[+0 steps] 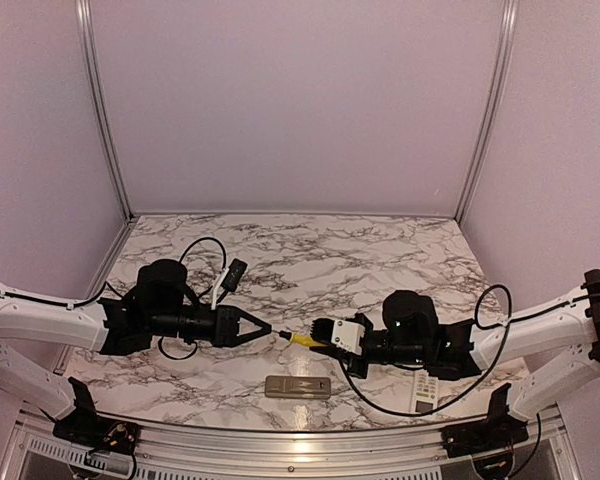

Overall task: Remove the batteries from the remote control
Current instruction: Pass from the right arm to the left, then pass from the left arm to the right

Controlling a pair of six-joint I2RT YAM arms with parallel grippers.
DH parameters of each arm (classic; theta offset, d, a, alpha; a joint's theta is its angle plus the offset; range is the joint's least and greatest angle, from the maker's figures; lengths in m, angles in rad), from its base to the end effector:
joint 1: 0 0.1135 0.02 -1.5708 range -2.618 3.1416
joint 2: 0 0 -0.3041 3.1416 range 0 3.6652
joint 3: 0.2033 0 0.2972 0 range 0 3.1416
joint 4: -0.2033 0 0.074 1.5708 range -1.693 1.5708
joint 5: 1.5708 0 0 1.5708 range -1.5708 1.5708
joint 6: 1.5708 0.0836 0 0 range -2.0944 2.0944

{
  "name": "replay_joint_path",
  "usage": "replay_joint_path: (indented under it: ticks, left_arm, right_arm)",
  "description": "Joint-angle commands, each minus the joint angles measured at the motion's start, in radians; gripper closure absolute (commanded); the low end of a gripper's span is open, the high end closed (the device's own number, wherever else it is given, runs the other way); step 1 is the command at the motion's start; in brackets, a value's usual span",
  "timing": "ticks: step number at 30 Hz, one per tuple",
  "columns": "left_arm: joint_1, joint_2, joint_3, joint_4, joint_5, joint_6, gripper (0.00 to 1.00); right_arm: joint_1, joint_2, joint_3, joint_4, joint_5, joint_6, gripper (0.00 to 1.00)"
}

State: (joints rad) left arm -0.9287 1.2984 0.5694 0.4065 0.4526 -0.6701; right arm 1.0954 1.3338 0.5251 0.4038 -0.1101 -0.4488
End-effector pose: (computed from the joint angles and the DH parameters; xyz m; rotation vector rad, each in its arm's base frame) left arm 0.1724 -0.2916 0.2100 0.6263 2.0714 -1.4450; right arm 0.1462 0.3042 0.1781 -1.4547 1.3892 0.5261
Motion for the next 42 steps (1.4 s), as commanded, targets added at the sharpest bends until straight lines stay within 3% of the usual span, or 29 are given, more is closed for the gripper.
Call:
replay_joint_path:
  ticks: [1, 4, 6, 14, 20, 27, 31, 42]
  left_arm:
    - [-0.004, 0.020, 0.024, 0.018, -0.026, 0.014, 1.00]
    - [-0.005, 0.027, 0.019, 0.040, -0.036, 0.017, 1.00]
    - [-0.004, 0.027, 0.016, 0.055, -0.041, 0.026, 1.00]
    - [-0.002, 0.023, -0.008, 0.109, -0.091, 0.094, 1.00]
    - [0.000, 0.031, -0.022, 0.155, -0.116, 0.148, 1.00]
    - [0.003, 0.022, -0.035, 0.196, -0.113, 0.186, 1.00]
    - [0.005, 0.007, -0.056, 0.224, -0.112, 0.196, 1.00]
    - [0.013, 0.002, -0.096, 0.293, -0.117, 0.214, 1.00]
  right_arm:
    - [0.009, 0.013, 0.041, 0.010, 0.070, 0.052, 0.88]
    - [0.009, 0.016, 0.040, 0.018, 0.135, 0.089, 0.61]
    - [0.009, 0.017, 0.035, 0.030, 0.167, 0.108, 0.53]
    - [0.008, -0.023, 0.040, 0.024, 0.276, 0.248, 0.03]
    - [-0.002, -0.100, 0.008, 0.022, 0.278, 0.406, 0.01]
    - [-0.051, -0.179, -0.044, 0.020, 0.083, 0.636, 0.01]
    - [-0.085, -0.262, -0.100, 0.052, 0.045, 0.721, 0.01]
    - [-0.141, -0.391, -0.204, 0.164, -0.048, 0.813, 0.01]
